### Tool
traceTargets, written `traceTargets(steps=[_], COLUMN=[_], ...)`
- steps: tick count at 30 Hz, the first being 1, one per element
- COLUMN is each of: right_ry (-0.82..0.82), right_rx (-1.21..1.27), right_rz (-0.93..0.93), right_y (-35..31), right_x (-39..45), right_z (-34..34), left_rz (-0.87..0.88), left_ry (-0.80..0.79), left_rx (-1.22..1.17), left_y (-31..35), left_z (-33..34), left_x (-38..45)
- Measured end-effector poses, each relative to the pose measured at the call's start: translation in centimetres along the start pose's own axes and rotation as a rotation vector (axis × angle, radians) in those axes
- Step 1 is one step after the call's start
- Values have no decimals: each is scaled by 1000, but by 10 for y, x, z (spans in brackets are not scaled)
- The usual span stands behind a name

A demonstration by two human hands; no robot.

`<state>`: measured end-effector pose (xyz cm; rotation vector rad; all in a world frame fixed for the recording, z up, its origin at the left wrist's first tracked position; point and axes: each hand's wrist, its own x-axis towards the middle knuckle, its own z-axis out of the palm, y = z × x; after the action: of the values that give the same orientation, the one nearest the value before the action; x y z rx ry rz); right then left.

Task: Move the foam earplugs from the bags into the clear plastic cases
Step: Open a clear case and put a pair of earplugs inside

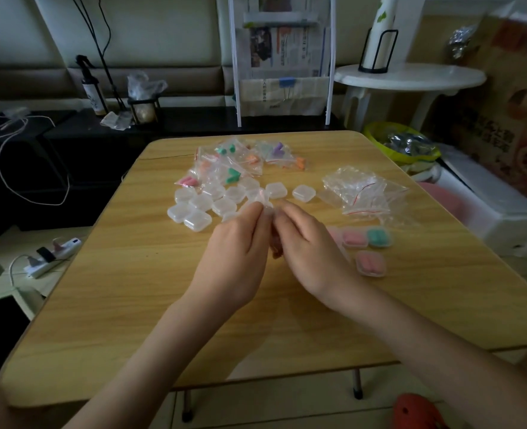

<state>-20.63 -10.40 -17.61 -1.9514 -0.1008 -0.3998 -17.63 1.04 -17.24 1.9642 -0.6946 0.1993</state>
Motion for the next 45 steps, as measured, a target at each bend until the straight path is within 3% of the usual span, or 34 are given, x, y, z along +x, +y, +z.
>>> traceTargets(steps=[3, 11, 16, 19, 24, 29, 35, 40, 45], right_ry=[14, 66, 106, 120, 102, 158, 219, 80, 29], right_rx=[99, -93, -244, -462, -619, -708, -704, -620, -556], right_rz=[-27, -148, -188, -222, -220, -241, -346, -458, -305], right_y=[0, -5, -4, 0, 1, -1, 0, 0, 7], right_x=[0, 0, 2, 2, 0, 1, 1, 3, 7], right_z=[1, -4, -4, -5, -6, -8, -10, -13, -12], left_rz=[-36, -60, -69, -11, 25, -79, -44, -5, 24], left_ry=[-65, -37, 53, 47, 15, 40, 47, 118, 164], left_rx=[-101, -60, 80, 230, 385, 437, 452, 405, 405], left_y=[2, 1, 0, 1, -6, -2, -6, -7, -9], left_z=[-2, -1, 2, 2, 2, 6, 3, 0, 1], left_x=[1, 0, -1, -5, -4, -5, -4, -1, -2])
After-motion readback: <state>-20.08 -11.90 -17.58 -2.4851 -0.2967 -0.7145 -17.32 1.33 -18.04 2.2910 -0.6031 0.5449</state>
